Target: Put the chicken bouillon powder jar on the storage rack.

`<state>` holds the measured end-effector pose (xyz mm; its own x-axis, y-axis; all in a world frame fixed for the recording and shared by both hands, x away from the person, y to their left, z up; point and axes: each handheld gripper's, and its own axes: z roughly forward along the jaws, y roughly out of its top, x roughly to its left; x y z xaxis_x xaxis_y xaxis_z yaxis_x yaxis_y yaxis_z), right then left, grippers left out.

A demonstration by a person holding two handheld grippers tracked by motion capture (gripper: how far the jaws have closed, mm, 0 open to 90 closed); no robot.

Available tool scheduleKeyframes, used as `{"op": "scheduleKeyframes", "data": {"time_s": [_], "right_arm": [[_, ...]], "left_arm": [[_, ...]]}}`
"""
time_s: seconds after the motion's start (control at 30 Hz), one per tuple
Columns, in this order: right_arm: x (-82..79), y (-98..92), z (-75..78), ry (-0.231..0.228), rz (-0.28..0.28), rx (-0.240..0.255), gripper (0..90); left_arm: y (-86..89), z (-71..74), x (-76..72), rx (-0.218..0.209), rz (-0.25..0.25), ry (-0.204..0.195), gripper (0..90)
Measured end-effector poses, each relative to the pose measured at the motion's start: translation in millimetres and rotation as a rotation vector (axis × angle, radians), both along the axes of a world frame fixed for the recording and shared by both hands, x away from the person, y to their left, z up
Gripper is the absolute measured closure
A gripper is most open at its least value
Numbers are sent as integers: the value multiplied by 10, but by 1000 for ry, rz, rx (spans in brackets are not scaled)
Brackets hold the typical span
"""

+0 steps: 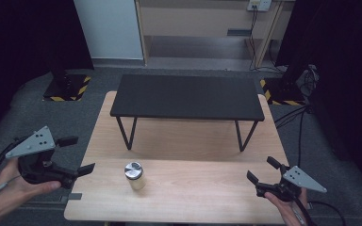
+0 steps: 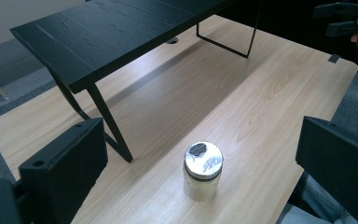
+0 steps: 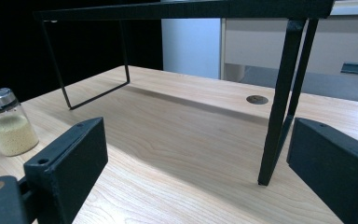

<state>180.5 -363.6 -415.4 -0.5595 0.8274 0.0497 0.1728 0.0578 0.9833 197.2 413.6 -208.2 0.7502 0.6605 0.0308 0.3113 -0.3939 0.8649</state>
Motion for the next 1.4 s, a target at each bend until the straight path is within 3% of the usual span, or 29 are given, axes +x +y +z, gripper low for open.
{"op": "scheduleKeyframes", "data": {"time_s": [0.3, 0.6, 0.9, 1.13, 1.3, 1.37, 1.4], "right_arm": [[-4, -5, 2, -3, 0, 0, 52], [-5, -8, 1, -2, -2, 0, 52], [-11, -14, -3, -6, -6, 6, 52], [-11, -16, -3, -3, -6, 4, 52], [-17, -22, -3, -2, -10, 6, 52], [-13, -24, -3, 2, -9, 4, 52], [-13, -24, -3, 2, -9, 4, 52]], "left_arm": [[-35, -49, 35, 25, 1, 7, 14], [-109, -202, 141, 56, -2, 20, 16], [-304, -554, 343, 83, -17, 40, 22], [-516, -956, 591, 80, -62, 95, 30], [-608, -1133, 697, 94, -75, 119, 35], [-643, -1274, 759, 75, -76, 137, 42], [-643, -1274, 759, 75, -76, 137, 45]]}}
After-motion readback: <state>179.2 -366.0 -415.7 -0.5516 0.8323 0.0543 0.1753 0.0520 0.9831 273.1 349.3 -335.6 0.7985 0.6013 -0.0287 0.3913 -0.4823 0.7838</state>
